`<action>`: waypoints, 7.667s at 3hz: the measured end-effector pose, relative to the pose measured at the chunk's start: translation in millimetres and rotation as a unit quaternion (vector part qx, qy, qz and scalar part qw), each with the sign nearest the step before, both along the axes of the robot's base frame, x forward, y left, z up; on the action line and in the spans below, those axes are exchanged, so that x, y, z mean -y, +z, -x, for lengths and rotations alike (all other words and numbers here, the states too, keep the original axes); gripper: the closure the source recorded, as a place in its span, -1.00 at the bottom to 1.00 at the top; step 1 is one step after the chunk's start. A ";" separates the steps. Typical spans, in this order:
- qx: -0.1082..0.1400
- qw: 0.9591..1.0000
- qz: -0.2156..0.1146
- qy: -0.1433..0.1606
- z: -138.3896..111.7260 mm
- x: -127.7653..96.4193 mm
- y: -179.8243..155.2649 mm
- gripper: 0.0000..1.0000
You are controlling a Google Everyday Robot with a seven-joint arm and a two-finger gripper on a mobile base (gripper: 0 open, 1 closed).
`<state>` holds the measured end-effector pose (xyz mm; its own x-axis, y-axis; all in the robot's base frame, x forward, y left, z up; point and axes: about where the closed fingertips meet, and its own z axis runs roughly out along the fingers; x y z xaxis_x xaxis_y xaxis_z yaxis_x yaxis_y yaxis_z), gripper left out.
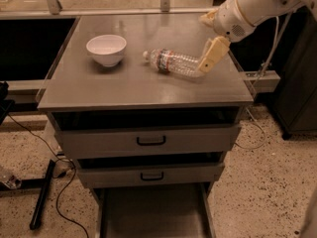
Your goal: Place water bottle into bottom drawer
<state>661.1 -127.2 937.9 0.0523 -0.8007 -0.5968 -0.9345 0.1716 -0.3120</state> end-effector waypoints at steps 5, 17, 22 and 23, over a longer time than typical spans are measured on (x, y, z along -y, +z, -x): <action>-0.078 0.993 0.060 -0.064 -54.7 -17.7 -69.9 -1.00; 0.038 0.996 0.064 -0.048 112.9 34.5 -67.4 1.00; -0.016 0.995 0.053 -0.082 173.4 67.9 -216.5 1.00; -0.063 0.993 0.039 -0.093 176.4 63.0 -270.7 1.00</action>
Offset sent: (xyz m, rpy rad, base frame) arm 0.0415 0.0201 -0.0653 -0.1131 0.1832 -0.0903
